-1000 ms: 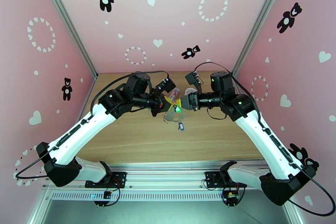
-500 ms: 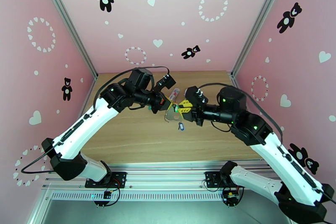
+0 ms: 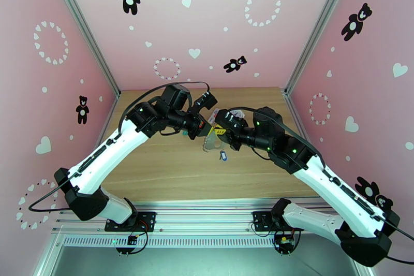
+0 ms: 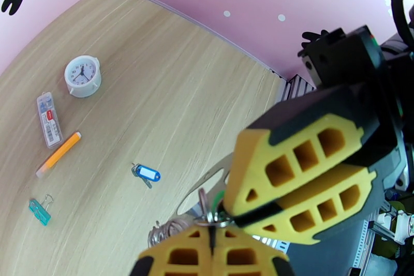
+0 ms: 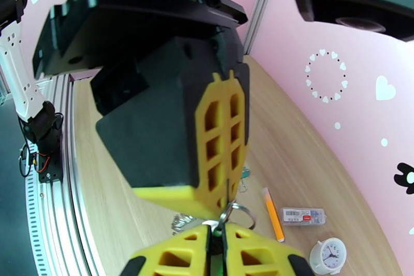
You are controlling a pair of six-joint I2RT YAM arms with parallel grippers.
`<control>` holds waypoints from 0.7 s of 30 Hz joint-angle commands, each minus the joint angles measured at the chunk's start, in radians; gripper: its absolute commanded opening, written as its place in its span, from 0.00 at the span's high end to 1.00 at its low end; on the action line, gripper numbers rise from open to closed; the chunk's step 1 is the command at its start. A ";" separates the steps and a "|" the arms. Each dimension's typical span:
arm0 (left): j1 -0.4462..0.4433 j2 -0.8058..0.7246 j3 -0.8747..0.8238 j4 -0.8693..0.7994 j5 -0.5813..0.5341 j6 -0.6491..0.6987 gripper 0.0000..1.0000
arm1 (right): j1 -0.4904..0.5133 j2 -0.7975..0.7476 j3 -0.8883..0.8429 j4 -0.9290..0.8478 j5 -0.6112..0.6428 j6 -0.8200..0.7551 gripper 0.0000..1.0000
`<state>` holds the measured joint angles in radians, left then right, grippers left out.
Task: Remove the keys from the keyring
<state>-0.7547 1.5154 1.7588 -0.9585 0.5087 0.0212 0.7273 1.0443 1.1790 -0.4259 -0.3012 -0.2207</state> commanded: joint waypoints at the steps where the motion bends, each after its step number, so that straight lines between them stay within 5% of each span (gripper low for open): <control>1: 0.007 -0.013 0.019 0.023 0.053 -0.005 1.00 | 0.006 0.021 -0.001 0.025 0.014 -0.009 0.87; 12: 0.006 -0.031 -0.014 -0.015 0.092 0.006 1.00 | -0.001 0.046 -0.017 0.037 0.069 -0.046 1.00; 21: 0.006 -0.081 -0.179 -0.031 0.104 -0.235 1.00 | -0.001 0.070 0.002 -0.127 0.021 -0.082 1.00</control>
<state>-0.7410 1.4734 1.6108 -0.9604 0.5694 -0.1020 0.7300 1.0885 1.1702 -0.4801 -0.2802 -0.2852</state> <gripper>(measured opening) 0.036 0.029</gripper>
